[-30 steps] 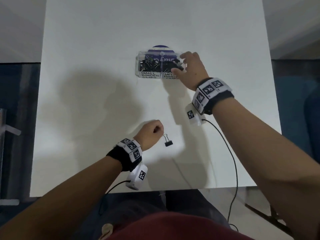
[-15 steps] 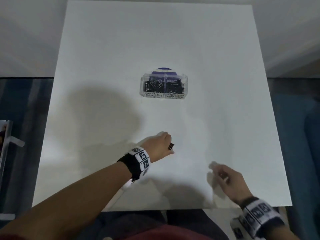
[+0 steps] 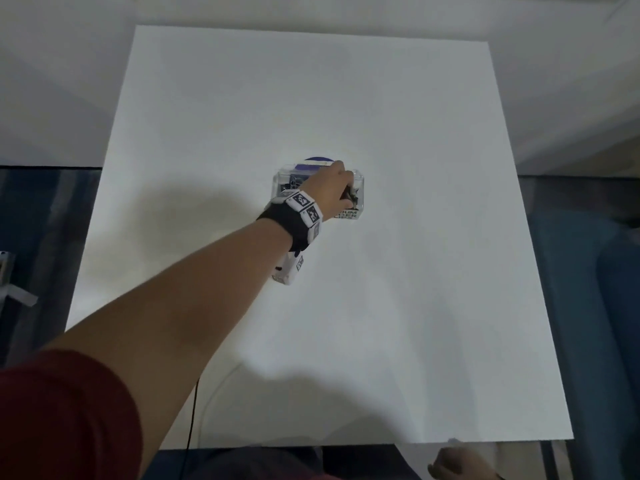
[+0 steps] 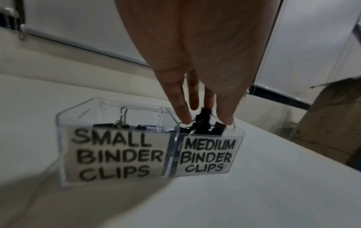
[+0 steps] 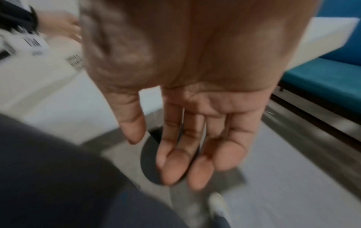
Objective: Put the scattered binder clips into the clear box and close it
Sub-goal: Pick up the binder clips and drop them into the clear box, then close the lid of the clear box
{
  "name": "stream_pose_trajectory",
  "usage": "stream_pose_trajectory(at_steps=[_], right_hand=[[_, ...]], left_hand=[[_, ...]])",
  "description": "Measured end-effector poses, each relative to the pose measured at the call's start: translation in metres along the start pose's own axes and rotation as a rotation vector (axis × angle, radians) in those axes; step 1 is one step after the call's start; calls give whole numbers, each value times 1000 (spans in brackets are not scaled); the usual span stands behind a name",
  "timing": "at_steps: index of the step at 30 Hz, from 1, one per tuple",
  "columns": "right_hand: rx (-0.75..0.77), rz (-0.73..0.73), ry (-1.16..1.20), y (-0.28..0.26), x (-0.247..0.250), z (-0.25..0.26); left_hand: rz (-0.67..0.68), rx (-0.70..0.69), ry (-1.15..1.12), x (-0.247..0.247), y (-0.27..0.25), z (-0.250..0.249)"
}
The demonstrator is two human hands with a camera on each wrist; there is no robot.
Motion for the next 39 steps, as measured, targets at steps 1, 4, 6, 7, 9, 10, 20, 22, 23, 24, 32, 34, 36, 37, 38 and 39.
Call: stream_pose_trajectory(at_steps=[1, 4, 6, 7, 9, 10, 20, 22, 23, 24, 32, 34, 36, 37, 38, 39], right_hand=[[-28, -9, 31, 3, 1, 5], [-22, -18, 41, 41, 16, 43], [47, -144, 84, 83, 42, 87], [103, -211, 63, 107, 57, 112], [189, -362, 62, 153, 85, 162], [205, -419, 83, 175, 96, 186], [10, -429, 430, 273, 118, 301], [25, -448, 573, 269, 122, 299], [54, -463, 612, 267, 124, 297], [92, -485, 631, 264, 125, 295], [220, -492, 725, 268, 117, 281], [200, -480, 744, 271, 116, 281], [178, -461, 752, 273, 116, 283], [169, -449, 753, 274, 117, 283], [165, -439, 745, 273, 118, 283], [171, -439, 720, 272, 118, 281]], left_hand=[[-32, 12, -35, 3, -3, 4], [-223, 115, -103, 21, -15, 29], [-365, 250, -112, 33, -25, 56], [-414, 331, -109, 37, -29, 70], [-455, 503, -130, 40, -36, 95], [-445, 579, -169, 40, -38, 107], [-273, 766, -575, 28, -15, 131], [-311, 842, -711, 25, -17, 138], [-325, 857, -757, 24, -19, 140], [-332, 856, -786, 22, -20, 142], [-386, 656, -912, 24, -34, 134], [-327, 549, -817, 29, -36, 121], [-254, 399, -657, 30, -37, 111], [-206, 347, -583, 30, -37, 106], [-169, 310, -527, 30, -36, 102], [-150, 276, -478, 30, -33, 97]])
Point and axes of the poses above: each hand's wrist, its own y-axis towards the middle knuckle, its own x-axis out of the back of the hand, z = x × y, the point moved 7 cm from there along y, towards the middle knuckle, and after that the axes turned 12 degrees about -z, right-handed, at the moved point
